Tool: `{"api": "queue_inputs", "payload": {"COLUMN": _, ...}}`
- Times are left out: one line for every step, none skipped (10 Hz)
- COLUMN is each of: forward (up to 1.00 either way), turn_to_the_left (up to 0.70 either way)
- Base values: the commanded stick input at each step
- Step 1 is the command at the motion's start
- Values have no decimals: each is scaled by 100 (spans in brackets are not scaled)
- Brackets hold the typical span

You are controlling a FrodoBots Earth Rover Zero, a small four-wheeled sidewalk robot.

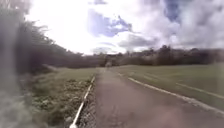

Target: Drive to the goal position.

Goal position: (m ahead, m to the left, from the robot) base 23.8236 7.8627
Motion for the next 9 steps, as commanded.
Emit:
{"api": "queue_inputs", "payload": {"forward": 70, "turn_to_the_left": 1}}
{"api": "queue_inputs", "payload": {"forward": 70, "turn_to_the_left": 1}}
{"api": "queue_inputs", "payload": {"forward": 70, "turn_to_the_left": 1}}
{"api": "queue_inputs", "payload": {"forward": 70, "turn_to_the_left": 1}}
{"api": "queue_inputs", "payload": {"forward": 70, "turn_to_the_left": 1}}
{"api": "queue_inputs", "payload": {"forward": 70, "turn_to_the_left": 1}}
{"api": "queue_inputs", "payload": {"forward": 70, "turn_to_the_left": 1}}
{"api": "queue_inputs", "payload": {"forward": 70, "turn_to_the_left": 1}}
{"api": "queue_inputs", "payload": {"forward": 70, "turn_to_the_left": 1}}
